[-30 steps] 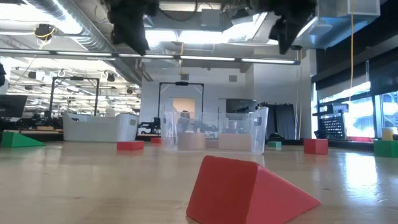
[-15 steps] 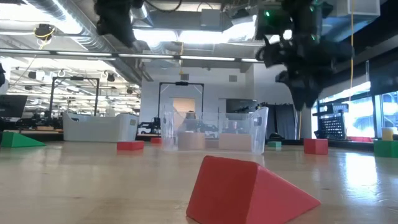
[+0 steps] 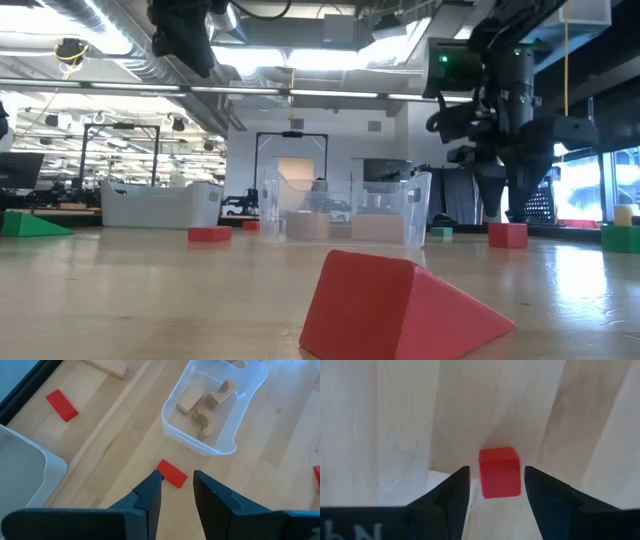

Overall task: Sort & place blocks by color
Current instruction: Put the red block into the gray bin

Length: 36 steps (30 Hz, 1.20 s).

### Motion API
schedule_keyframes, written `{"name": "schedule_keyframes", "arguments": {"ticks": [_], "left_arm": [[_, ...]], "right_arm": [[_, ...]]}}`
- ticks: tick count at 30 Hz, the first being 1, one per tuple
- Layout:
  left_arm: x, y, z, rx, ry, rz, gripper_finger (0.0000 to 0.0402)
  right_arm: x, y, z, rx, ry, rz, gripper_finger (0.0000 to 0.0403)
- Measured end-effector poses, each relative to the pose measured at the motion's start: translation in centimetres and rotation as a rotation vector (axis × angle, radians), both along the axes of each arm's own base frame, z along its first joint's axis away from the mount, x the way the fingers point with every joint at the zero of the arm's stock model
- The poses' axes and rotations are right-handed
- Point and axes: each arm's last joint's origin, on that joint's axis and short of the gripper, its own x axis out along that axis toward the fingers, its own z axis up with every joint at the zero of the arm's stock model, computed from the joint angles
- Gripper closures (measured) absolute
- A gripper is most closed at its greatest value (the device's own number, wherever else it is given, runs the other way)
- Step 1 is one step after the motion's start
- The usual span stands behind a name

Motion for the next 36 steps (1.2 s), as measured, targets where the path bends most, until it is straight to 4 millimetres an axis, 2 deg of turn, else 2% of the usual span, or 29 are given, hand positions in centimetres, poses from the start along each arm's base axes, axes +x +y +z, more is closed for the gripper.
{"name": "schedule_keyframes", "arguments": {"ticks": [22, 31, 36], "left_arm": [[-0.2, -0.1, -0.2, -0.027, 0.030, -0.018, 0.0296], [-0.4, -0.2, -0.3, -0.032, 0.055, -0.015, 0.0296], [-0.4, -0.2, -0.3, -0.032, 0.055, -0.015, 0.0296]], "right_arm": [[-1.1, 0.1, -2.8, -0.003, -0.037, 0.010, 0.0217], [-1.2, 0.1, -3.4, -0.011, -0.073, 0.000, 0.0273], [-0.7, 0.0, -3.0, -0.028, -0.095, -0.093, 0.0273]]}}
